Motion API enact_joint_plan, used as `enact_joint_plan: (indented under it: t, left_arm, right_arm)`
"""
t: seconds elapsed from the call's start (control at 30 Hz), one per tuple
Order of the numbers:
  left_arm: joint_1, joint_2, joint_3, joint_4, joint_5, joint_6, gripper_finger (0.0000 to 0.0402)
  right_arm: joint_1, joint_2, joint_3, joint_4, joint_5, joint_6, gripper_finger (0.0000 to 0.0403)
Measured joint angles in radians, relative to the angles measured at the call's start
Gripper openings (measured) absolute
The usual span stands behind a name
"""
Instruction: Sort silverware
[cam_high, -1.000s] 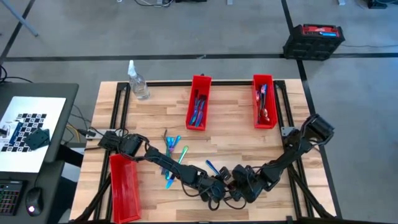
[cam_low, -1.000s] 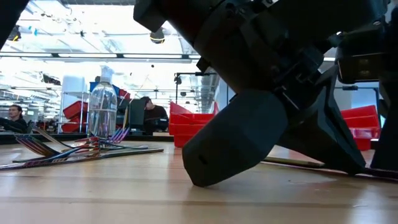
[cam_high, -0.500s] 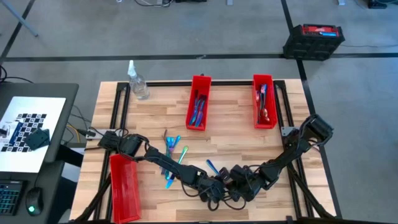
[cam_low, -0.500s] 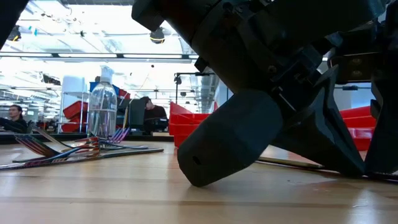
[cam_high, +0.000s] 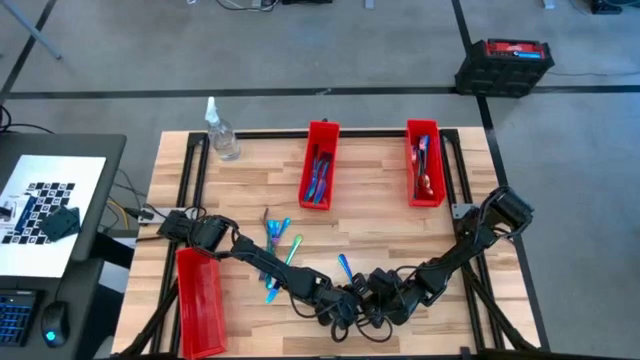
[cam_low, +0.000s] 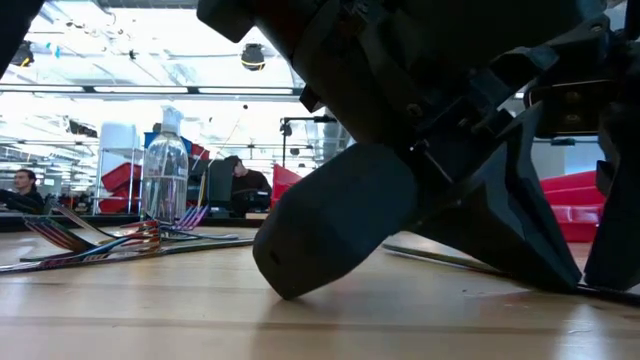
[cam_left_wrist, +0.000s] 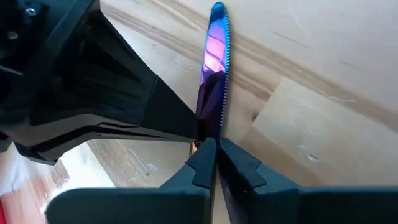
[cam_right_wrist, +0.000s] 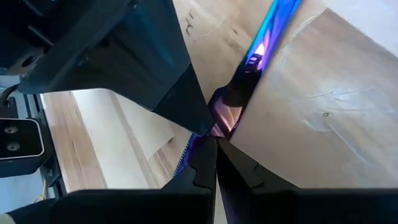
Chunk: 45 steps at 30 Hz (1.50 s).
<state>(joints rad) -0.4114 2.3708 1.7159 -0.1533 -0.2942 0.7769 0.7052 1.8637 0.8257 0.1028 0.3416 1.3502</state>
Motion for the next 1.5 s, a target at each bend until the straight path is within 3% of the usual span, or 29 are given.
enact_joint_plan:
  t: [0.3,0.63,0.93,1.07,1.33,1.5]
  left_arm:
    - [0.003,0.001,-0.013,0.037,-0.006,0.038,0.0061]
    - [0.005,0.001,-0.02,0.052,0.049,0.055,0.0053]
    - [0.011,-0.092,-0.016,-0.042,-0.036,-0.302,0.0051]
    - [0.01,-0.132,-0.014,-0.071,-0.023,-0.366,0.0051]
    - [0.033,-0.127,-0.017,-0.124,0.062,-0.126,0.0051]
    - [0.064,-0.127,-0.017,-0.104,0.142,-0.075,0.0051]
  right_arm:
    - [0.003,0.004,0.001,0.057,-0.021,-0.016,0.0]
    - [0.006,-0.001,0.002,0.031,0.002,-0.045,0.0]
    - [0.055,-0.129,0.008,-0.115,0.143,-0.037,0.0]
    - [0.089,-0.131,0.004,-0.136,0.22,-0.017,0.0]
    - [0.114,-0.122,0.005,-0.258,0.311,0.298,0.0]
    - [0.078,-0.113,0.005,-0.279,0.321,0.368,0.0]
